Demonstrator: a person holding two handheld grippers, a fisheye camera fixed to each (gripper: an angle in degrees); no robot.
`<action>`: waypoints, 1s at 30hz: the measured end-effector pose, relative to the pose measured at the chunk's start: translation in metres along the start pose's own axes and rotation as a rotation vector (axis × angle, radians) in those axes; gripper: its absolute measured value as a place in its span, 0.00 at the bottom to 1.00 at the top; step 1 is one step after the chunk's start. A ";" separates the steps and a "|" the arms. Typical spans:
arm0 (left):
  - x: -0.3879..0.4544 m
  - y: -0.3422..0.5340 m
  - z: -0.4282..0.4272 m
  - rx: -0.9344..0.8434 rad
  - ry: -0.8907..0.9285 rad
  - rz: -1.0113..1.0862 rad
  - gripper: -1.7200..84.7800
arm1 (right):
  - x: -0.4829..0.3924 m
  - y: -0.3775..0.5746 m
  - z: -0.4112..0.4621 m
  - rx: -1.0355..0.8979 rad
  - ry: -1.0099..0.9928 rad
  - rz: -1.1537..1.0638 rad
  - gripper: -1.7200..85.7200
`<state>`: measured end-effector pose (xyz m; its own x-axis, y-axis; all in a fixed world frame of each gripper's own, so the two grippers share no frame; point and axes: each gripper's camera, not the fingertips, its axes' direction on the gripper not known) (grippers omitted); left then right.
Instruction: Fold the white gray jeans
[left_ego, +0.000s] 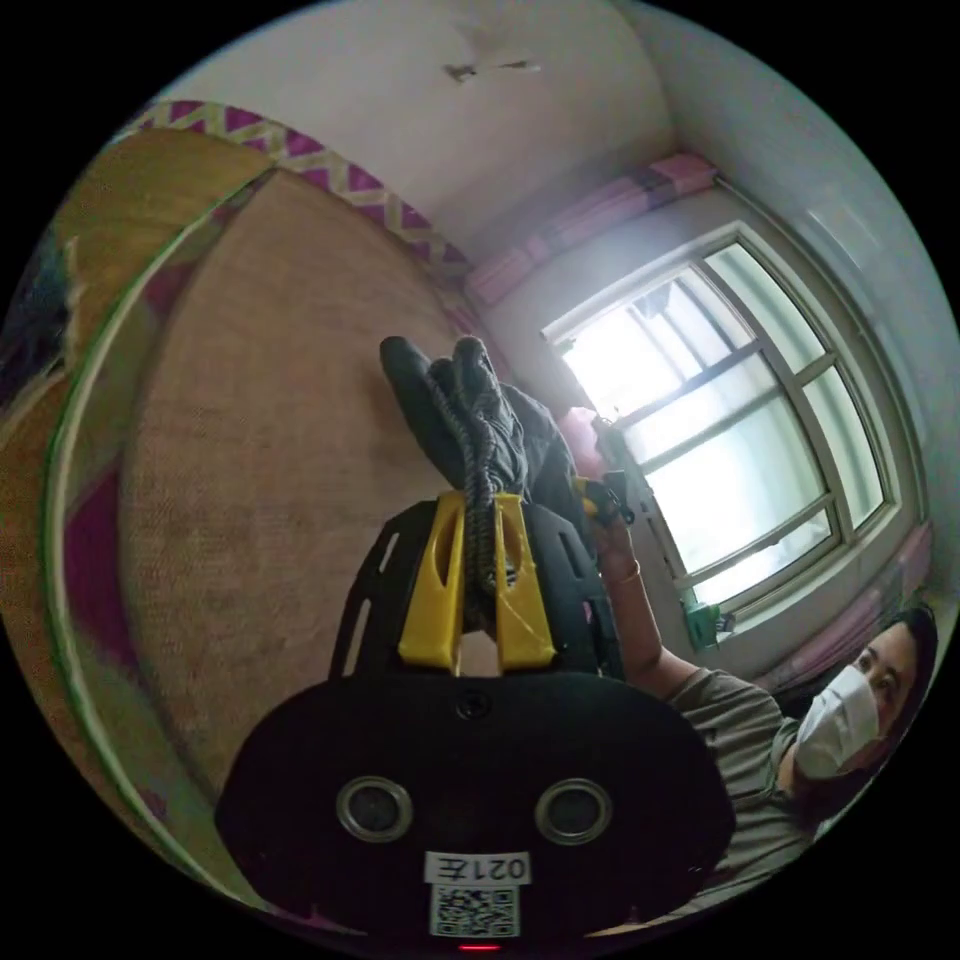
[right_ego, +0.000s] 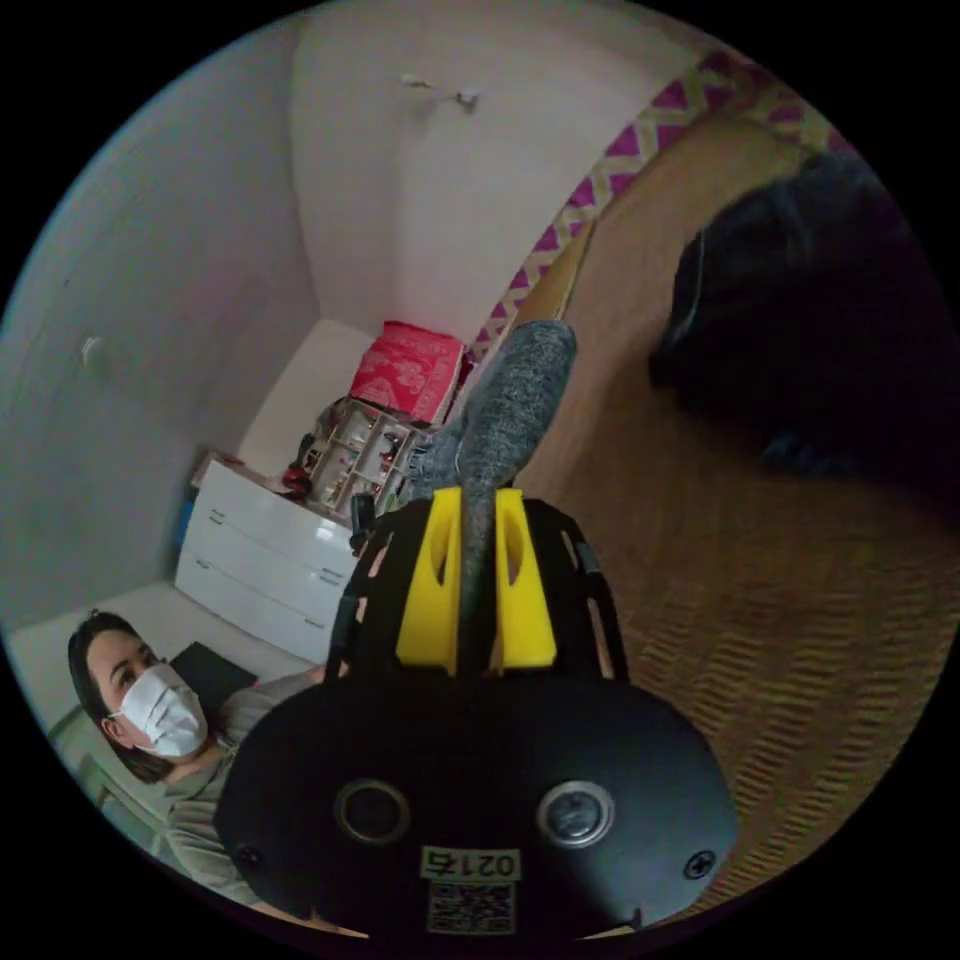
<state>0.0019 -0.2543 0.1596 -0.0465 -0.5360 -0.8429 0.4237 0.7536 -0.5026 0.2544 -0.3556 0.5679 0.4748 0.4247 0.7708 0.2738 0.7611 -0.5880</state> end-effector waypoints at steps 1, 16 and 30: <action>0.016 -0.026 0.024 -0.010 0.012 0.021 0.07 | -0.010 -0.019 -0.025 0.033 0.052 -0.031 0.08; 0.044 -0.094 0.214 -0.075 -0.052 0.016 0.07 | 0.034 -0.138 -0.102 0.211 0.723 0.070 0.16; 0.138 0.146 -0.020 0.240 -0.747 0.332 0.01 | -0.190 0.022 0.284 -0.117 0.724 -0.882 0.08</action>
<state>0.0396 -0.2106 -0.0336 0.6874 -0.4752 -0.5492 0.4940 0.8603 -0.1260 -0.0673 -0.2803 0.4774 0.4381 -0.6450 0.6261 0.8088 0.5868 0.0386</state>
